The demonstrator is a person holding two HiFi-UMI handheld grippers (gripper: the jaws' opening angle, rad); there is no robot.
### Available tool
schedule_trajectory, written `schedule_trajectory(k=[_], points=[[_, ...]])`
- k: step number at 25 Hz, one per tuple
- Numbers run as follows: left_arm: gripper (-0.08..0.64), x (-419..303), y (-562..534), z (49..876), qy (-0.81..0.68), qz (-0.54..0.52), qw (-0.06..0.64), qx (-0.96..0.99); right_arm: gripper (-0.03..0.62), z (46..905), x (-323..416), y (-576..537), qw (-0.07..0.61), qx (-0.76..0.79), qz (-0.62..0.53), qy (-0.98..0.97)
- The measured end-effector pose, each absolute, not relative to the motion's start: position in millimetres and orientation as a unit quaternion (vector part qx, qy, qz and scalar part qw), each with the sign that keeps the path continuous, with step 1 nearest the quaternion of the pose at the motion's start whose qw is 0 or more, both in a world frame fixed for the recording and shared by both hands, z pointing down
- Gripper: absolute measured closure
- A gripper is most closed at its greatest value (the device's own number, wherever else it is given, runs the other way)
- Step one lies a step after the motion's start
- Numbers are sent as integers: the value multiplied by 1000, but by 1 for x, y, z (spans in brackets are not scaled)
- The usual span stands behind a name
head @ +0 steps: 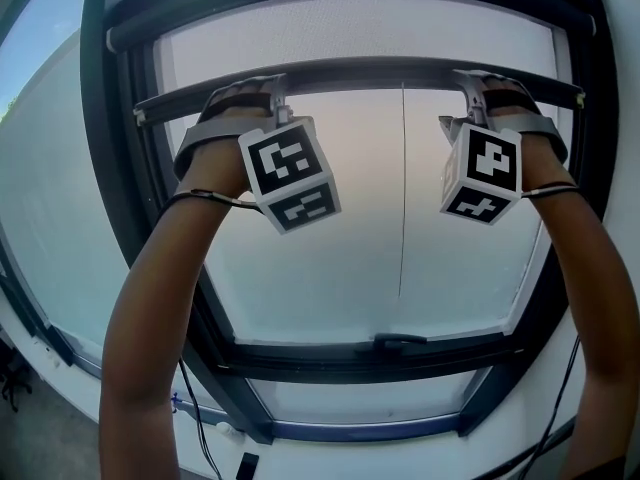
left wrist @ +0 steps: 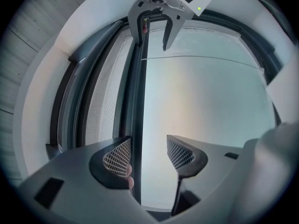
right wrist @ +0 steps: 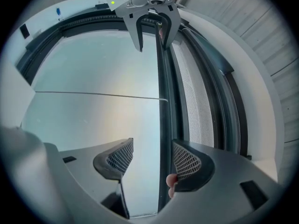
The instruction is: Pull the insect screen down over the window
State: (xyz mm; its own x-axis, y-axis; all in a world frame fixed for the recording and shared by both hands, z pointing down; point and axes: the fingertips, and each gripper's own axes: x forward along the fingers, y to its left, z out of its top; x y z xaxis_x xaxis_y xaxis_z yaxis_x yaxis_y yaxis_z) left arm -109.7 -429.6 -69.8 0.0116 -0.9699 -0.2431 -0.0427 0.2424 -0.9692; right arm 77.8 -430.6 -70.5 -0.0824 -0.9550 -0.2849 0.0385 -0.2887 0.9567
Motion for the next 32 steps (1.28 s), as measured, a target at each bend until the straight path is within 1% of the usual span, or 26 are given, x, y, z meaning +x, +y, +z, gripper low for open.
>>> schedule_trajectory(k=[4,9,12,17,23,27,32], points=[[334,-110,-428,-54,545,-455,531,-462,351,-56,77,-428,430,520,-587,-447],[334,-108,-425,-16,511,-494,504,-490,351,-17,80,-426,455,494,-573,-469],[334,-107,-422,1,500,-494,502,-504,353,0,80,-424,463,485,-566,-479],[334,-111,-417,5,494,-496,495,-514,351,4,77,-421,463,473,-564,-494],[334,-105,-411,56,460,-512,478,-546,353,52,83,-415,486,446,-545,-518],[334,-108,-406,84,453,-510,475,-556,353,82,80,-411,488,434,-543,-528],[334,-108,-403,92,452,-507,474,-560,353,91,79,-406,480,436,-540,-536]])
